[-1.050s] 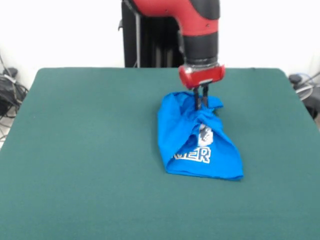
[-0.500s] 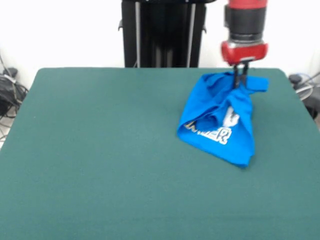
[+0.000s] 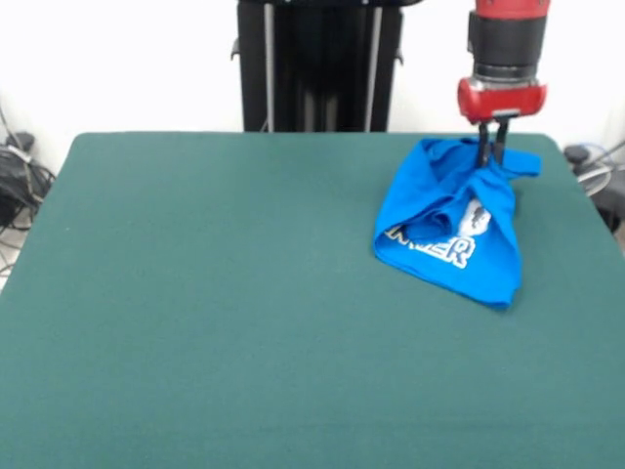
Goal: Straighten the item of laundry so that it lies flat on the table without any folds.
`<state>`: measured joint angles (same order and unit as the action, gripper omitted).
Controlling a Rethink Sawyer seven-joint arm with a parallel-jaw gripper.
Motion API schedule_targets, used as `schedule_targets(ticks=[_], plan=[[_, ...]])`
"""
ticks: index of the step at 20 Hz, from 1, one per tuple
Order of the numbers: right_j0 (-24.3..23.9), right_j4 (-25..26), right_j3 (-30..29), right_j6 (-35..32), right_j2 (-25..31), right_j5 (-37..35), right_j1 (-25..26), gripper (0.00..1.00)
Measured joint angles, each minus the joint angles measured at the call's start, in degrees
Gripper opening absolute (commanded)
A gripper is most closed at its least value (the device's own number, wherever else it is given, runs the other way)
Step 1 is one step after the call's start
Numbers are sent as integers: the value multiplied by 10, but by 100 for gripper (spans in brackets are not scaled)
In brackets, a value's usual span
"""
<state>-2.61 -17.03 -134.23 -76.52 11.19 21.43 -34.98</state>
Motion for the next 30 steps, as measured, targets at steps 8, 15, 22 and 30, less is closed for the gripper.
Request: schedule_targets(ticks=[8, 15, 22, 30], plan=[[38, 1, 0, -12, -24, 28, 15, 0], [10, 49, 1, -12, -35, 45, 25, 0], [-49, 120, 8, -12, -36, 67, 50, 0], [-81, 148, 13, -12, -36, 68, 69, 0]])
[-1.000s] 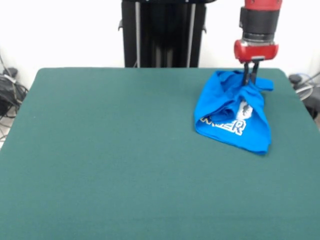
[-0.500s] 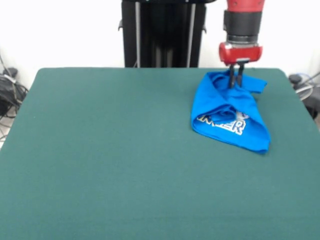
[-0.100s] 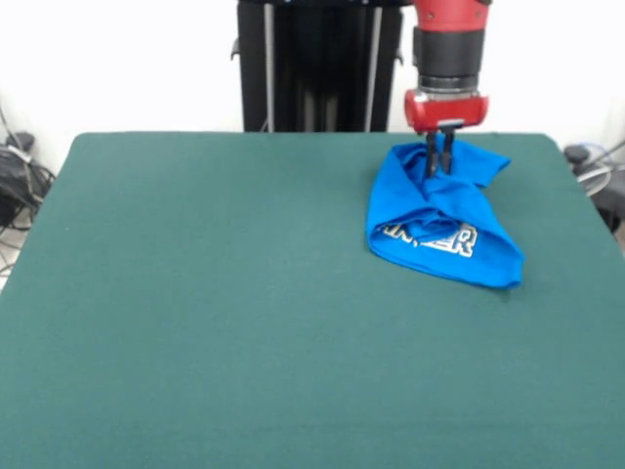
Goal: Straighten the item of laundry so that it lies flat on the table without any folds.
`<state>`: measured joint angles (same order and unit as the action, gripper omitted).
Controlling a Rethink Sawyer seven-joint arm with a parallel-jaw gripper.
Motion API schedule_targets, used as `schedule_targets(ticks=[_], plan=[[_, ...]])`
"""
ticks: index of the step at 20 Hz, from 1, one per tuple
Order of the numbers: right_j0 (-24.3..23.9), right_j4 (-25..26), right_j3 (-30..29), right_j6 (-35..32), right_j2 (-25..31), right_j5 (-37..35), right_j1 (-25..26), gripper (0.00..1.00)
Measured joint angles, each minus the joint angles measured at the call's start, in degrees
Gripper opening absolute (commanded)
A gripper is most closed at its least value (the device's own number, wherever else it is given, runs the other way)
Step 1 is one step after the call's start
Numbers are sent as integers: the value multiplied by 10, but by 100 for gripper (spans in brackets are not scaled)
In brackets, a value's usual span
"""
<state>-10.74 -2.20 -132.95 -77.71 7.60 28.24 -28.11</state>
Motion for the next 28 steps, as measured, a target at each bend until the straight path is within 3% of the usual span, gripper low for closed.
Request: schedule_targets(ticks=[28], plan=[[-11, 17, 9, 0, -2, 0, 1, 0]])
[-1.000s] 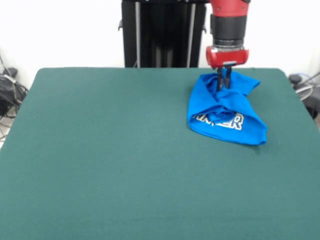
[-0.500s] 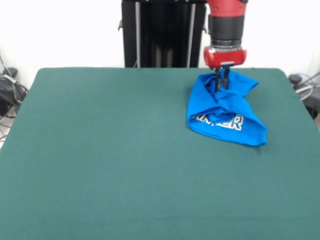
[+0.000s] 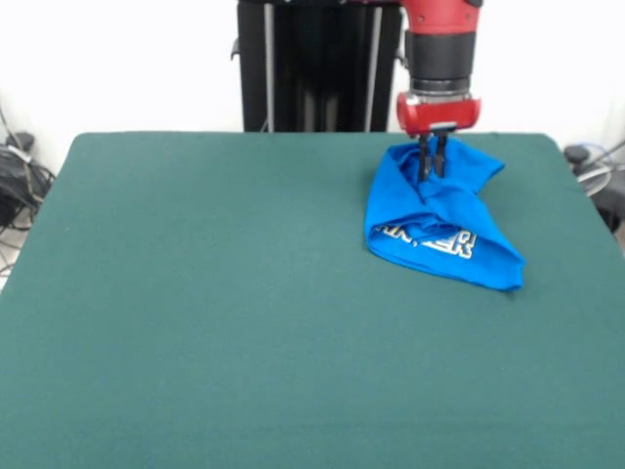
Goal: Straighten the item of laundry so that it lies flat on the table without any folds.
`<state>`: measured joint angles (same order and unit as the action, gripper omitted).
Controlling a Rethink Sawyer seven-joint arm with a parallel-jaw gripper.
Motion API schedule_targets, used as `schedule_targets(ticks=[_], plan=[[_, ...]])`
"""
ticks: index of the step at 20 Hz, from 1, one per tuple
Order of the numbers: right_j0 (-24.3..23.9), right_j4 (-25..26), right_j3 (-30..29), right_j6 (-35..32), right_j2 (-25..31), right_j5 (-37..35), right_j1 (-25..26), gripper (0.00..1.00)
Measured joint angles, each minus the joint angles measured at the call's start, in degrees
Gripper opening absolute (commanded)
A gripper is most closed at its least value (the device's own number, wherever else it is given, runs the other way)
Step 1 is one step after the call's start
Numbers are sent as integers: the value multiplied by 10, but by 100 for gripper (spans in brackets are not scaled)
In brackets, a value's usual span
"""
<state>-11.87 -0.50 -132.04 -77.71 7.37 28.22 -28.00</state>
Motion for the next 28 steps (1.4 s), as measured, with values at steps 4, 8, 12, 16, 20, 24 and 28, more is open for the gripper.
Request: schedule_targets(ticks=[4, 8, 12, 16, 20, 24, 28], plan=[[0, 0, 5, 0, 0, 0, 0, 0], [0, 0, 7, 0, -1, 0, 0, 0], [0, 0, 8, 0, -1, 0, 1, 0], [0, 0, 8, 0, -1, 0, 1, 0], [0, 0, 9, 0, -2, 0, 2, 0], [0, 0, 10, 0, -2, 0, 6, 0], [1, 0, 11, 0, -4, 0, 9, 0]])
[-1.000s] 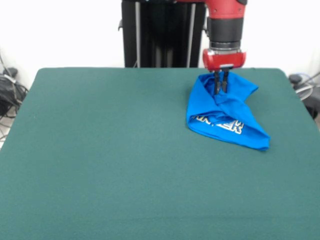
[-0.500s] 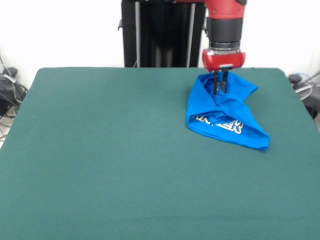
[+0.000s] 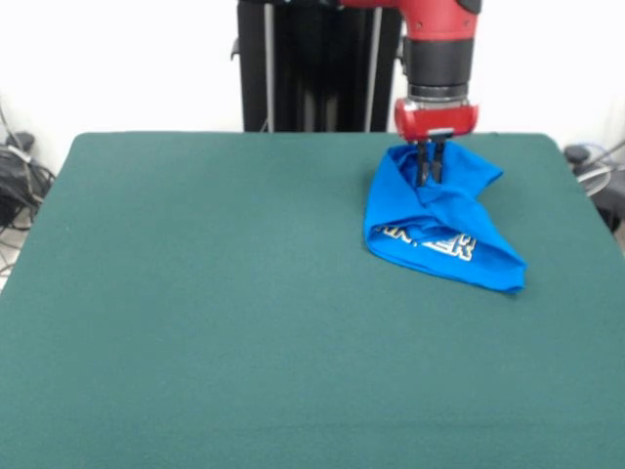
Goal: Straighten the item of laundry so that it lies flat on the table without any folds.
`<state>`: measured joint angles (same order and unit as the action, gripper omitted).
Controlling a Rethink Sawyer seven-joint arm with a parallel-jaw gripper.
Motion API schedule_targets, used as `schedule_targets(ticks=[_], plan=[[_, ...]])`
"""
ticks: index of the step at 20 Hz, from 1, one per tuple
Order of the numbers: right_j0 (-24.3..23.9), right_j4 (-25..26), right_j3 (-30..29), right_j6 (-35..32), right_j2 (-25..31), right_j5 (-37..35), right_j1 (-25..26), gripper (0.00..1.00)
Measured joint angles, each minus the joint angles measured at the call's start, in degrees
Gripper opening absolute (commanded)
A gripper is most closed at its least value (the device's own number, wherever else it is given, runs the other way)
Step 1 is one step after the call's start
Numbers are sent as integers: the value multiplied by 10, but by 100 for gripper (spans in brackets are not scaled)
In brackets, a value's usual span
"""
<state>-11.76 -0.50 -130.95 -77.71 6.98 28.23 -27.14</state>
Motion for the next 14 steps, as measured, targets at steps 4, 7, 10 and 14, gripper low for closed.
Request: schedule_targets(ticks=[4, 7, 10, 14], plan=[[13, -9, -2, 0, -5, -2, -11, 0], [40, -39, -10, 0, -6, -18, -37, 0], [79, -87, -12, 0, -7, -50, -69, 0], [115, -133, -12, 0, -6, -90, -95, 0]])
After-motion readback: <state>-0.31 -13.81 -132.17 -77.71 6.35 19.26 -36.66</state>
